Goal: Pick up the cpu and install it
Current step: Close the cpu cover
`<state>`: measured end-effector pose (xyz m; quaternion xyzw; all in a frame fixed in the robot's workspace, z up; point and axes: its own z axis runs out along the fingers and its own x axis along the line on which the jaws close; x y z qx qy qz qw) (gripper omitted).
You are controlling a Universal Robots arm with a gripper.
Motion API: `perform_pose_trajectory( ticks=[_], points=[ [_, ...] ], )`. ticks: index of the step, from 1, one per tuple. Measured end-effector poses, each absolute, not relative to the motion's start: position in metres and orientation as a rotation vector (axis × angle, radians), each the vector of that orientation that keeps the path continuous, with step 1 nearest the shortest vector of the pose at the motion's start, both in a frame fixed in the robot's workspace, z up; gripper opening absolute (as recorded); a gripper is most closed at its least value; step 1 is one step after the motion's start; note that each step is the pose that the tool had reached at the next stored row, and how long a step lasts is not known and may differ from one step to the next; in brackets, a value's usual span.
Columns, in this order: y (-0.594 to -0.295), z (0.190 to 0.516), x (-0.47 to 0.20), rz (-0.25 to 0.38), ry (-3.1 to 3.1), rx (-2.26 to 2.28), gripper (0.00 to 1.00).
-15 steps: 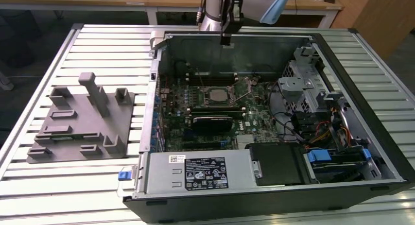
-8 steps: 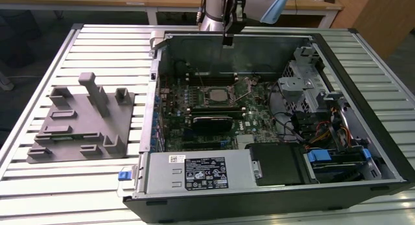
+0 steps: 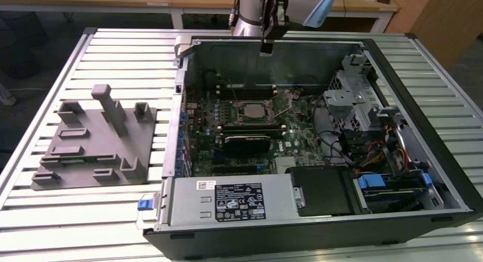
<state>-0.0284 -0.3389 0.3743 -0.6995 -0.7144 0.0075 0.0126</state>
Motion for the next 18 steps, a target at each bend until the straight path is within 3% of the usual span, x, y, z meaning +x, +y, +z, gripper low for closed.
perform_pose_trajectory(
  ticks=[18],
  points=[
    [-0.3389,0.3739,-0.0212,0.023,-2.227,-2.180,0.11]
  ],
)
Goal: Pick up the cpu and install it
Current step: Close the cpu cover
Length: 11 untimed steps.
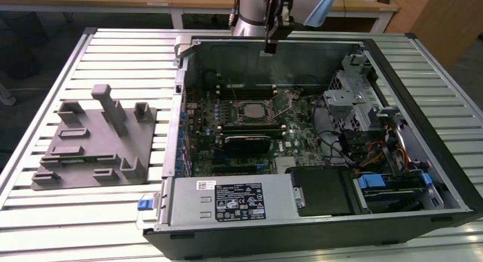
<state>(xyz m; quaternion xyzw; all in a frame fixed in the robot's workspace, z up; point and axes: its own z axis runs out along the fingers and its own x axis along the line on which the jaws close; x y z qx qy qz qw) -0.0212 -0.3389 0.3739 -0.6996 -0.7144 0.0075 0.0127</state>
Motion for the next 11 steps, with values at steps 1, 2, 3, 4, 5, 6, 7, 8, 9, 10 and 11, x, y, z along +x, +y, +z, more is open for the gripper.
perform_pose_trajectory(
  ticks=[1,2,3,4,5,6,7,8,9,10,11],
  points=[
    [-0.3389,0.3739,-0.0208,0.023,-2.227,-2.180,0.11],
    [-0.3389,0.3739,-0.0203,0.023,-2.227,-2.180,0.11],
    [-0.3389,0.3738,-0.0199,0.023,-2.227,-2.180,0.11],
    [-0.3389,0.3738,-0.0196,0.023,-2.227,-2.180,0.11],
    [-0.3389,0.3738,-0.0192,0.023,-2.227,-2.180,0.11],
    [-0.3389,0.3738,-0.0189,0.023,-2.227,-2.180,0.11],
    [-0.3389,0.3738,-0.0186,0.024,-2.227,-2.180,0.11],
    [-0.3389,0.3738,-0.0184,0.023,-2.227,-2.180,0.11],
    [-0.3389,0.3738,-0.0181,0.023,-2.227,-2.180,0.11],
    [-0.3389,0.3737,-0.0180,0.023,-2.227,-2.180,0.11],
    [-0.3389,0.3737,-0.0179,0.023,-2.226,-2.180,0.11]
  ],
)
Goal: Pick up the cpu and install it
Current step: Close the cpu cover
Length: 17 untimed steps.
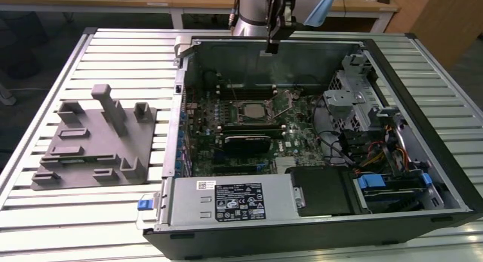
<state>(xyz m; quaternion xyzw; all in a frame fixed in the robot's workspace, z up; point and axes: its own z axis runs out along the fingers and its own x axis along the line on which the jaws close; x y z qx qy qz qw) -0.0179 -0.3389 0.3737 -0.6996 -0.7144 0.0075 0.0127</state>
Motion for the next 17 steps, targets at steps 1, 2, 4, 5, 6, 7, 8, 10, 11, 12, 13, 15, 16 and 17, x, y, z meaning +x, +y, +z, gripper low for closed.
perform_pose_trajectory(
  ticks=[1,2,4,5,6,7,8,10,11,12,13,15,16,17],
  points=[
    [-0.3389,0.3737,-0.0176,0.023,-2.227,-2.180,0.11],
    [-0.3389,0.3737,-0.0174,0.023,-2.227,-2.180,0.11],
    [-0.3389,0.3737,-0.0168,0.023,-2.227,-2.180,0.11],
    [-0.3389,0.3737,-0.0165,0.023,-2.227,-2.180,0.11],
    [-0.3389,0.3736,-0.0163,0.023,-2.227,-2.180,0.11],
    [-0.3389,0.3736,-0.0160,0.023,-2.227,-2.180,0.11],
    [-0.3389,0.3736,-0.0158,0.023,-2.227,-2.180,0.11],
    [-0.3389,0.3735,-0.0153,0.023,-2.227,-2.180,0.11],
    [-0.3389,0.3735,-0.0152,0.023,-2.226,-2.180,0.11],
    [-0.3389,0.3735,-0.0150,0.023,-2.227,-2.180,0.11],
    [-0.3389,0.3735,-0.0148,0.023,-2.227,-2.180,0.11],
    [-0.3389,0.3735,-0.0145,0.023,-2.227,-2.180,0.11],
    [-0.3389,0.3735,-0.0144,0.023,-2.227,-2.180,0.11],
    [-0.3389,0.3735,-0.0143,0.023,-2.227,-2.180,0.11]
  ],
)
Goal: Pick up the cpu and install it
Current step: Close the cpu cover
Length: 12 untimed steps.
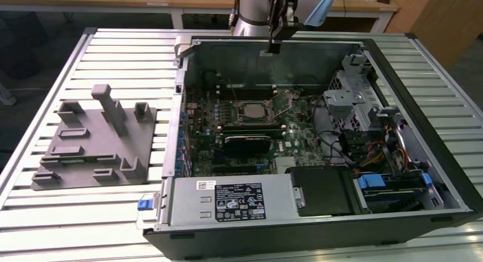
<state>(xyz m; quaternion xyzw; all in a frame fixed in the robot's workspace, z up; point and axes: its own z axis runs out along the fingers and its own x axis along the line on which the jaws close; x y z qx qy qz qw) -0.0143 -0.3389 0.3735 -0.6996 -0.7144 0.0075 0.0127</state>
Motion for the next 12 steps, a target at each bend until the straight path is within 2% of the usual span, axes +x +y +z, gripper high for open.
perform_pose_trajectory(
  ticks=[12],
  points=[
    [-0.3389,0.3733,-0.0117,0.023,-2.227,-2.180,0.11]
  ],
)
